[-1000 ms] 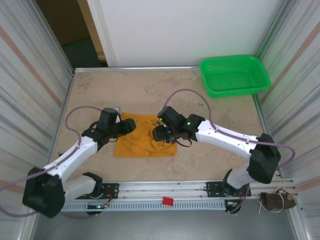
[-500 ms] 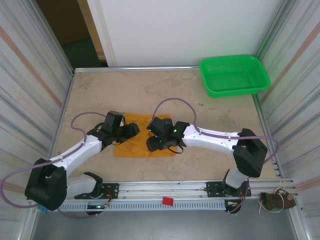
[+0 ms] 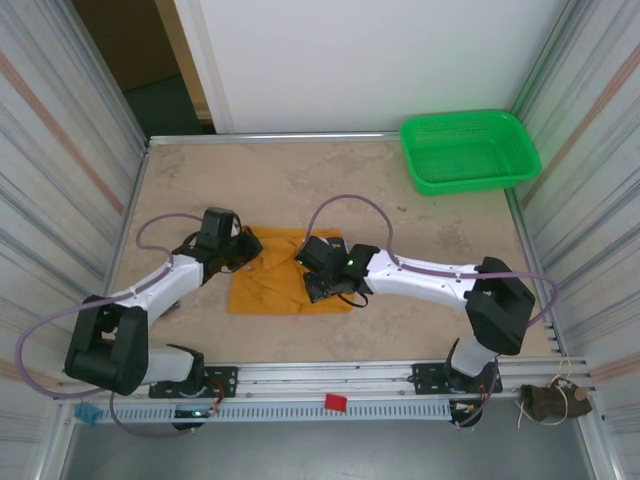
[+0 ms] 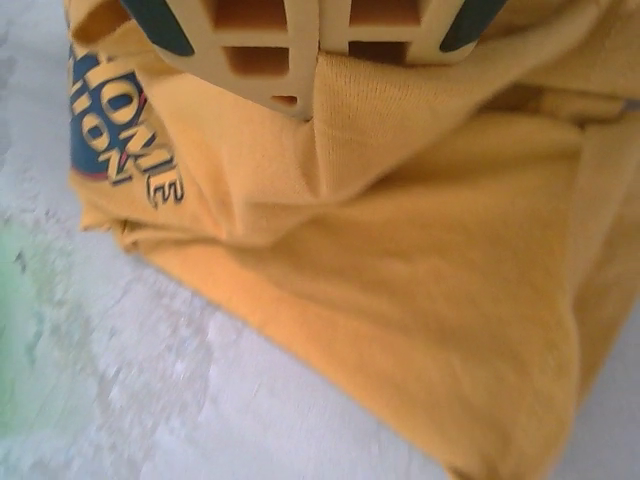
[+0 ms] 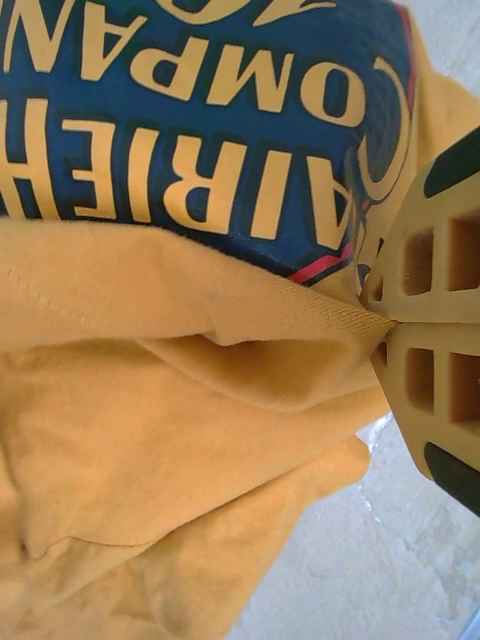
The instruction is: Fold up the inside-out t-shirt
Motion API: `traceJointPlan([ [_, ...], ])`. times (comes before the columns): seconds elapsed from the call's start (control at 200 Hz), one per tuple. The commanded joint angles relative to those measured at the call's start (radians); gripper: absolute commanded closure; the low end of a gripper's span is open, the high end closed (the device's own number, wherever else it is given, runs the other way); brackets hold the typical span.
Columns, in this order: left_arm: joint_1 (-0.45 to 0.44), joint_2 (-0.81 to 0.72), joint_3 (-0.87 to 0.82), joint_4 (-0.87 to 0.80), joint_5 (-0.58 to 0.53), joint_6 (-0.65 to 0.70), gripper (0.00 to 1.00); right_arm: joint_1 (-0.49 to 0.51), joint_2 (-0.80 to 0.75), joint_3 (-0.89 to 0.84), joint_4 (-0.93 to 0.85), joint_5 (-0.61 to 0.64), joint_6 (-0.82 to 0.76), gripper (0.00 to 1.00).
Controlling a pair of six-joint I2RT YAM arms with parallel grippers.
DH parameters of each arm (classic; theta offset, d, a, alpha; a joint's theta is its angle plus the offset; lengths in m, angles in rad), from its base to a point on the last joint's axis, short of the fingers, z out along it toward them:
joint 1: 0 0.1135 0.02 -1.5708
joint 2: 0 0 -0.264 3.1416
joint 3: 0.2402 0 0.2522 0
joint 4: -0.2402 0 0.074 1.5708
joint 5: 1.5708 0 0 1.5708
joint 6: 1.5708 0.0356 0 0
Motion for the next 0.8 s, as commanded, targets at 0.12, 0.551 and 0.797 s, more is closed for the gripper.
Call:
traceJointPlan([
  [0.12, 0.143, 0.005, 0.010, 0.131, 0.117, -0.107, 1.00, 0.004, -0.043, -0.055, 0.032, 0.000, 0.022, 1.00],
  [0.551, 0.255, 0.160, 0.051, 0.263, 0.211, -0.091, 0.65, -0.023, -0.034, -0.017, 0.048, -0.035, 0.016, 0.55],
  [0.797, 0.239, -0.087, -0.022, 0.018, 0.131, 0.005, 0.58, -0.195, -0.121, -0.046, 0.031, -0.065, 0.013, 0.50],
])
